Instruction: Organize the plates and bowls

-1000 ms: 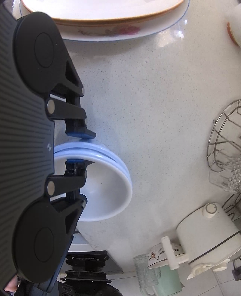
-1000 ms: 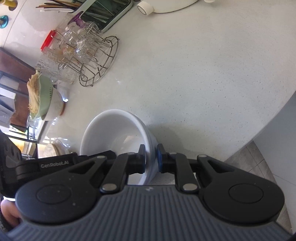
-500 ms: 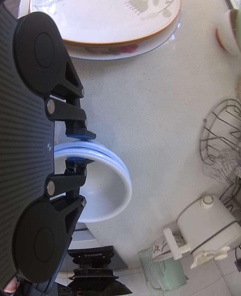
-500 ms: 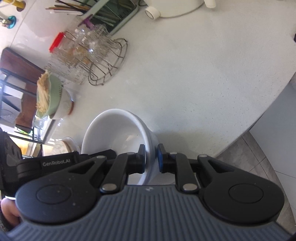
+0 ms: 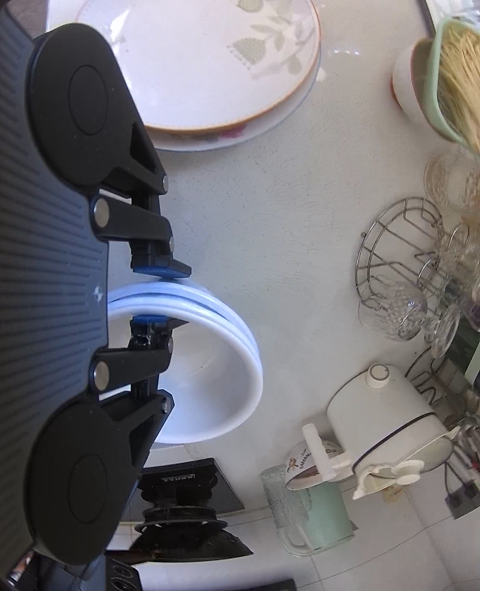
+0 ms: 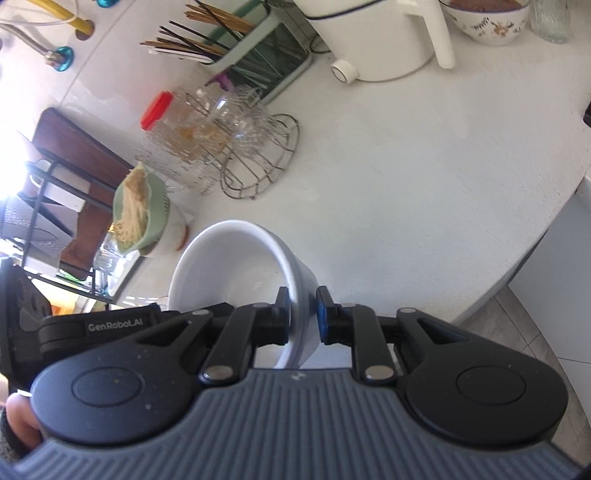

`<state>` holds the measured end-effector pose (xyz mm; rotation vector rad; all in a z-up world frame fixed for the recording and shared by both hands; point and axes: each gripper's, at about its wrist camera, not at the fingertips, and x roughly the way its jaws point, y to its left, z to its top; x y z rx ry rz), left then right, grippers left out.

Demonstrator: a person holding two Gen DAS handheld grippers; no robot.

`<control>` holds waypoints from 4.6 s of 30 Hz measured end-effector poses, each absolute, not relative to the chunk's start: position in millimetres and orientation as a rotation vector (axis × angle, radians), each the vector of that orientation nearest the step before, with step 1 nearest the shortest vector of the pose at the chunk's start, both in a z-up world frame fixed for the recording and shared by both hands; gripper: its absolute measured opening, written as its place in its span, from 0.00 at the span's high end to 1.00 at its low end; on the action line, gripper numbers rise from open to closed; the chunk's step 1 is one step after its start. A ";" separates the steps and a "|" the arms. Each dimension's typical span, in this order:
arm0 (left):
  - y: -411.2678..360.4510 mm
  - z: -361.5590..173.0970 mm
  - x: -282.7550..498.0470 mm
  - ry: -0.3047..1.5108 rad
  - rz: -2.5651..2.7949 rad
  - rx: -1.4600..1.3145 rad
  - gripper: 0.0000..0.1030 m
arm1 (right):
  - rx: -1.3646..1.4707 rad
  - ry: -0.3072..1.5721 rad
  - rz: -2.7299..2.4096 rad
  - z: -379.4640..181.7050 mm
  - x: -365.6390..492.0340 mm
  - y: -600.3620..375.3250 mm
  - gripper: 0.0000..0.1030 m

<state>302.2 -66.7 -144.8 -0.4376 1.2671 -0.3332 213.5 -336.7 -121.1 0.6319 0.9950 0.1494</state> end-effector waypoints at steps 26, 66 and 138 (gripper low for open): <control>8.7 -115.9 284.8 1.216 -0.323 -0.490 0.78 | 0.567 0.981 0.241 -90.8 214.7 -275.5 0.82; 147.5 -181.8 257.0 1.173 -0.105 -0.546 0.72 | 0.336 1.167 0.398 -158.2 259.5 -116.1 0.82; 14.8 1.1 36.6 0.731 0.007 -0.217 0.29 | 0.057 0.577 0.513 12.3 67.6 -235.5 0.40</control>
